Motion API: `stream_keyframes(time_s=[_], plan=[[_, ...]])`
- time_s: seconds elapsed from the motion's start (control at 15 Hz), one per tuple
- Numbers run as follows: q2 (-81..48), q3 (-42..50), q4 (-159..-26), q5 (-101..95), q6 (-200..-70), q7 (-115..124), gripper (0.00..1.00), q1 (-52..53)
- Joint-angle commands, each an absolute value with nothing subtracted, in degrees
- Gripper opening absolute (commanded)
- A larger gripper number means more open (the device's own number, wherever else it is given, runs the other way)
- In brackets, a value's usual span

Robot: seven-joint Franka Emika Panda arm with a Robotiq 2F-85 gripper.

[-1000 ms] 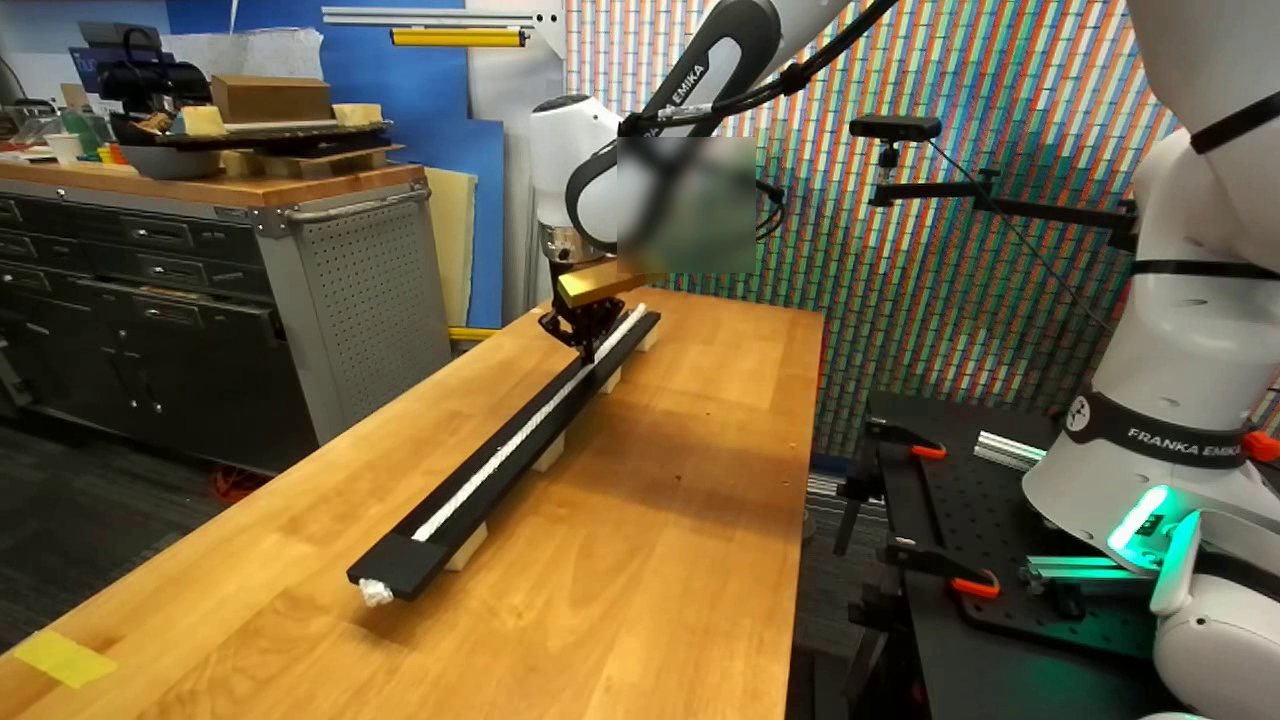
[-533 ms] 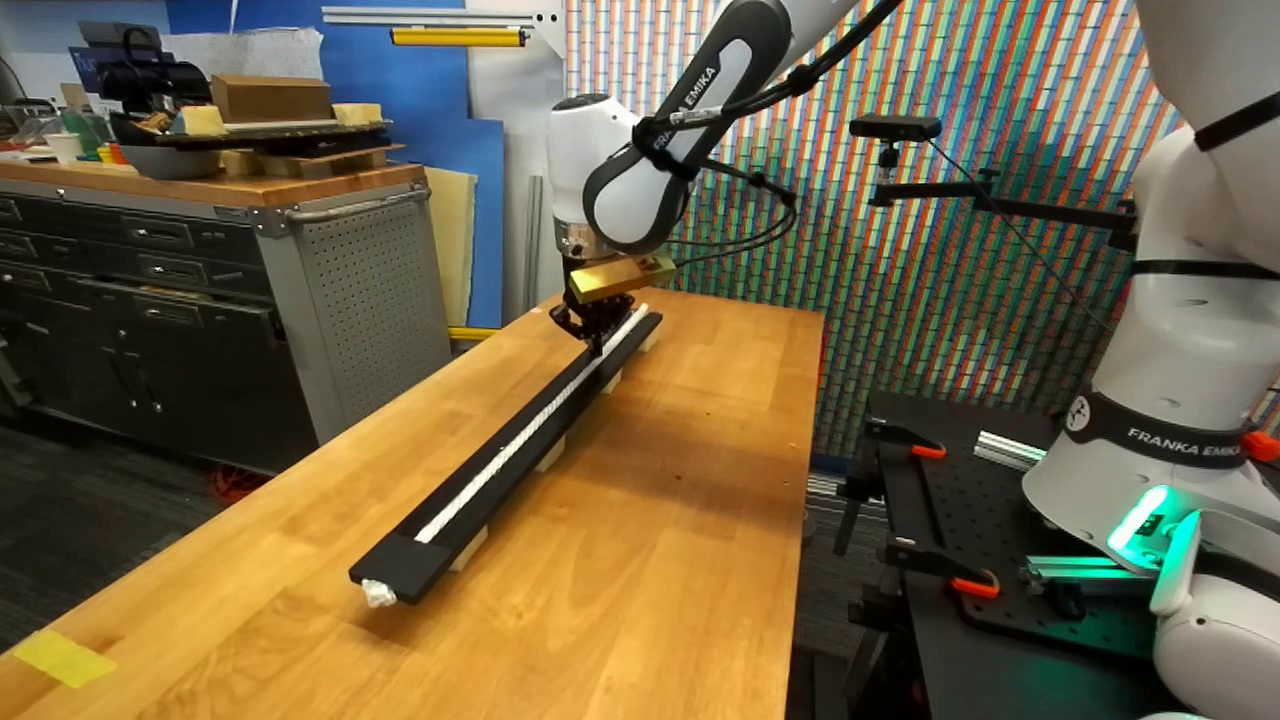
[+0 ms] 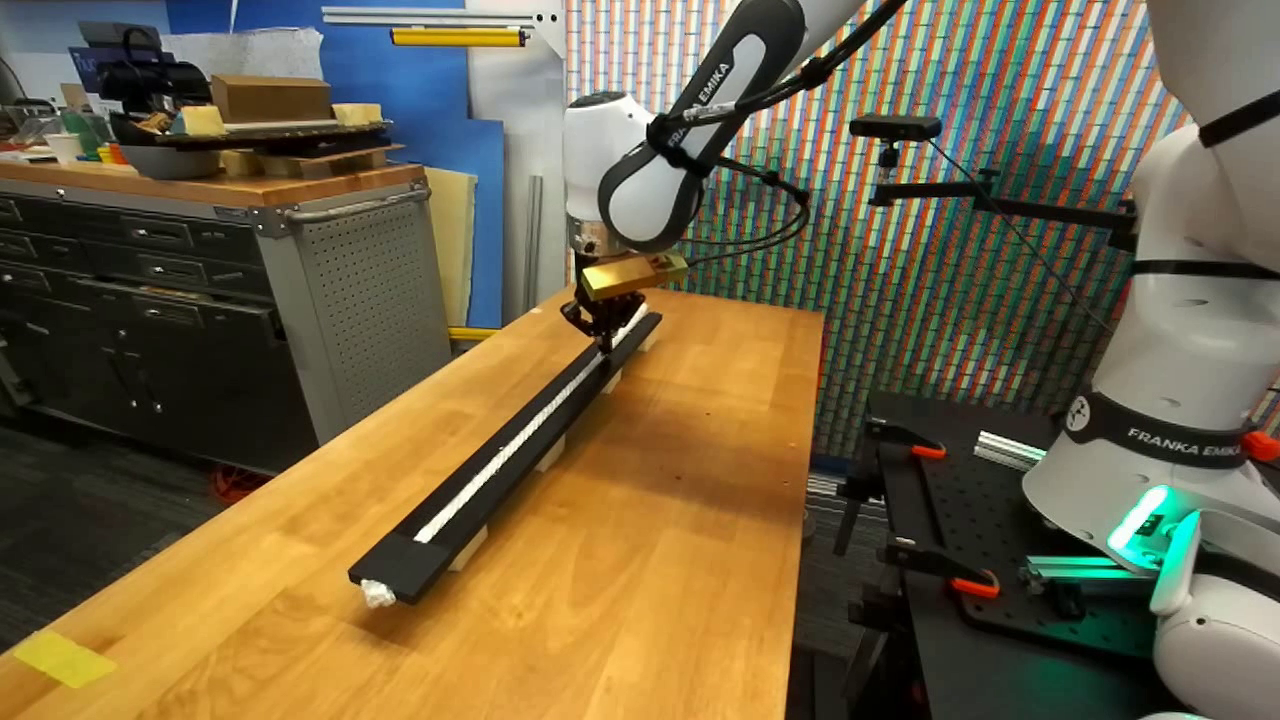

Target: Set the rope along the middle of the black object then push it into the ridge

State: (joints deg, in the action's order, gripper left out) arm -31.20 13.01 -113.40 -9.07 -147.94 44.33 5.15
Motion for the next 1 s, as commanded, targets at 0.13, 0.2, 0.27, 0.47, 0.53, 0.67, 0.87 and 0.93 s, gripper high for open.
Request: stream_keyframes(time_s=[0.13, 0.2, 0.27, 0.47, 0.53, 0.67, 0.87, 0.93], plan=[[-34.68, 11.84, -110.21, -5.47, -149.18, 43.18, 0.00, 3.50], [-34.94, 12.09, -109.74, -5.14, -149.71, 43.45, 0.00, 3.51], [-35.18, 12.21, -109.06, -4.63, -149.00, 43.50, 0.00, 3.38], [-36.58, 12.77, -107.58, -4.10, -145.85, 43.63, 0.00, 3.39], [-36.62, 12.85, -107.52, -4.00, -145.44, 43.82, 0.00, 3.39], [-35.98, 13.42, -108.16, -4.73, -145.50, 44.53, 0.00, 3.97], [-34.32, 15.63, -110.58, -7.46, -148.41, 47.32, 0.00, 6.18], [-33.52, 16.41, -111.53, -8.26, -149.54, 48.47, 0.00, 6.90]])
